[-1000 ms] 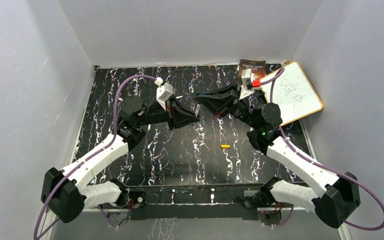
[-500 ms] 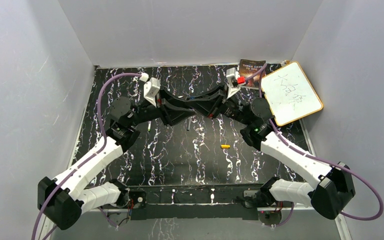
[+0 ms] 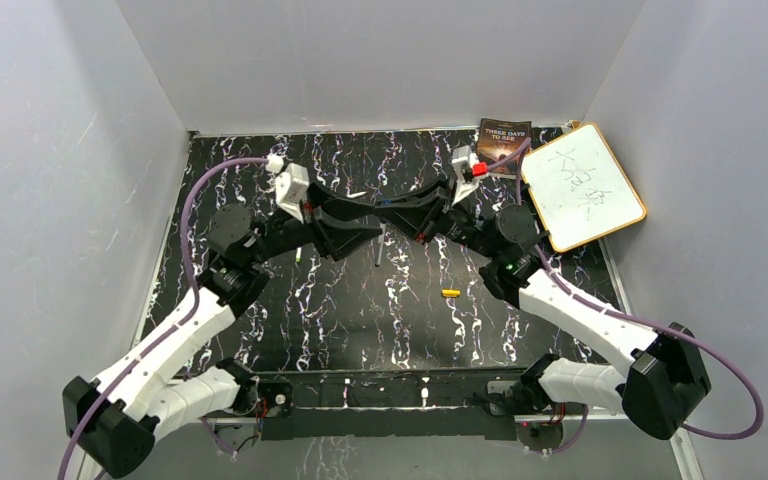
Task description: Insert the pens into the pen caps
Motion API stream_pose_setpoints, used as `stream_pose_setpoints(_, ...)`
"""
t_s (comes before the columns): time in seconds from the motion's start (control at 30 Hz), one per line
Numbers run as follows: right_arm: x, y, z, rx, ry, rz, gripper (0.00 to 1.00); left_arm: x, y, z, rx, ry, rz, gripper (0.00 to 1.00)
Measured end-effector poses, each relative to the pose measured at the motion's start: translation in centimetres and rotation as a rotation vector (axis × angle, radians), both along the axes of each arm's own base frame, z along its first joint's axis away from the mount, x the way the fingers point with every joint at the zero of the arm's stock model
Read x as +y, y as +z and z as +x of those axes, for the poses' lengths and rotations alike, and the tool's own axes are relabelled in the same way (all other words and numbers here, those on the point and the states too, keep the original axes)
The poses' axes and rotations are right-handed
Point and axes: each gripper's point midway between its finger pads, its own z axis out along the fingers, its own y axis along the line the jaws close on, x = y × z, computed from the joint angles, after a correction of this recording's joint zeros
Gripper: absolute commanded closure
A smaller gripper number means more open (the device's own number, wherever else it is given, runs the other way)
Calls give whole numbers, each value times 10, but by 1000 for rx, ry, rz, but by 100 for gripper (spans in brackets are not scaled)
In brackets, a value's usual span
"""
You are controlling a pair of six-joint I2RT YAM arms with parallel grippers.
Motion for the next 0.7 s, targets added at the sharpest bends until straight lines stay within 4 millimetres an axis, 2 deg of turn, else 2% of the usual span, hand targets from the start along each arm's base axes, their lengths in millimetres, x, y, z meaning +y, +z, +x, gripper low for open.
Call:
stream_pose_setpoints(0.07, -1, -15, 7, 29, -24, -21, 100, 9, 4, 2, -21, 56, -8, 50)
stream_pose_setpoints(0.13, -2, -40, 22, 76, -59, -58, 100, 22, 19, -2, -71, 112, -35, 50)
stream_pose_setpoints(0.3, -10, -124, 64, 183, -180, -172, 100, 50, 49, -22, -182, 202, -86, 49)
stream_pose_setpoints(0.33, -10, -144, 69, 193, -198, -207, 100, 54, 51, -24, -194, 217, -90, 49)
stream_pose_setpoints(0.43, -11, -180, 78, 163, -232, -266, 100, 58, 50, -22, -196, 248, -80, 49)
stream_pose_setpoints(0.57, -11, -202, 89, 62, -265, -309, 100, 56, 35, -12, -155, 271, -39, 49)
stream_pose_setpoints(0.7, -9, -196, 98, -77, -299, -302, 100, 53, 18, -3, -116, 284, -2, 49)
